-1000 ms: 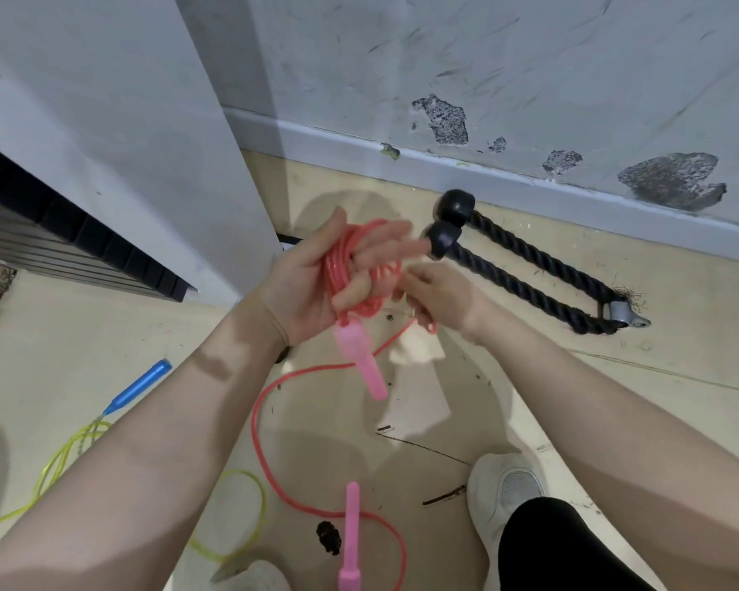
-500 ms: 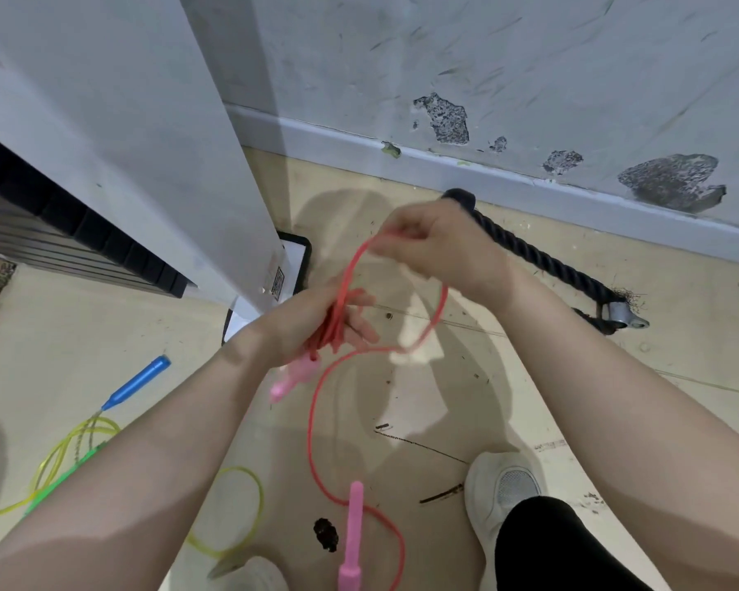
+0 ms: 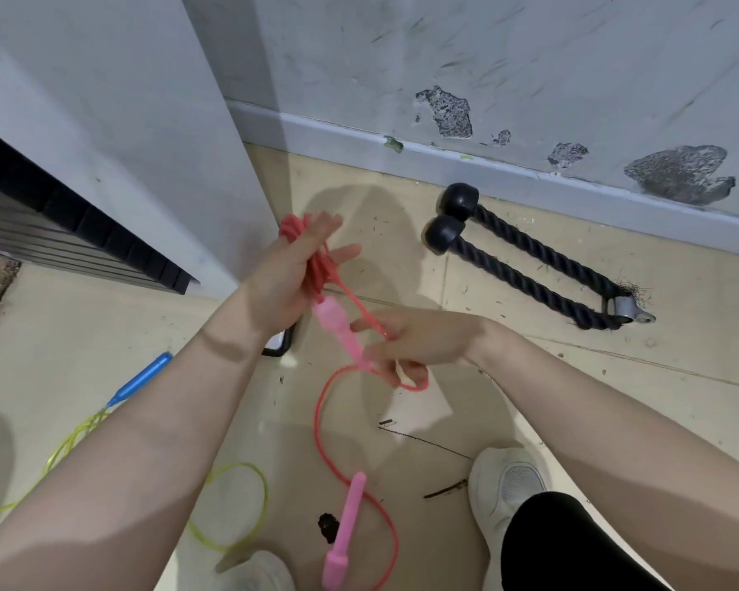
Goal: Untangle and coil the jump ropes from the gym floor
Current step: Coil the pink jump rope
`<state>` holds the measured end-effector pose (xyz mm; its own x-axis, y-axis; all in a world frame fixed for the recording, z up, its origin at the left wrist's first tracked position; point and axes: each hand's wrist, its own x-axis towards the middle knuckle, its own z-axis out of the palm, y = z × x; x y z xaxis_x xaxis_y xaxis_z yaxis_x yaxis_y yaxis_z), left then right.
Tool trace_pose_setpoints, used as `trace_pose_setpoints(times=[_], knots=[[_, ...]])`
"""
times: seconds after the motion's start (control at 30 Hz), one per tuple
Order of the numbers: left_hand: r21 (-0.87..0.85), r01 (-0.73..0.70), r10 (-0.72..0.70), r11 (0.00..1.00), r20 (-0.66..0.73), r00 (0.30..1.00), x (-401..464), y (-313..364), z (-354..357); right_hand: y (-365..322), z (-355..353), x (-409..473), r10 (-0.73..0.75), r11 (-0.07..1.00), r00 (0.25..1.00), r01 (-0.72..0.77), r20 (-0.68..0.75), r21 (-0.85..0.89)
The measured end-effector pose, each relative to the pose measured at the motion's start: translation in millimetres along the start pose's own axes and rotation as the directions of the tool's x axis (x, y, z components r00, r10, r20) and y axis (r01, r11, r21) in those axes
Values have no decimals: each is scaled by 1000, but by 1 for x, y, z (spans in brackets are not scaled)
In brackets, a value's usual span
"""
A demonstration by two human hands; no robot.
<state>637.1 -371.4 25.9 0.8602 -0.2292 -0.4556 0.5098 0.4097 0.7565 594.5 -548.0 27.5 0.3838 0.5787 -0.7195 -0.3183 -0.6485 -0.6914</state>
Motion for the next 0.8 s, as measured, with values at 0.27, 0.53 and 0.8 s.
trace_pose_setpoints(times=[0.27, 0.53, 0.8], knots=[[596, 184, -259, 781, 42, 965, -17, -20, -14, -61, -22, -44, -316, 935, 882, 352, -349, 45], [326, 189, -375, 926, 750, 545, -17, -3, 0, -3, -48, -1, -149, 940, 617, 331, -773, 83], [-154, -5, 33, 988, 177, 984, 0, -1, -11, 10, 7, 5, -18, 999, 991, 13, -136, -44]])
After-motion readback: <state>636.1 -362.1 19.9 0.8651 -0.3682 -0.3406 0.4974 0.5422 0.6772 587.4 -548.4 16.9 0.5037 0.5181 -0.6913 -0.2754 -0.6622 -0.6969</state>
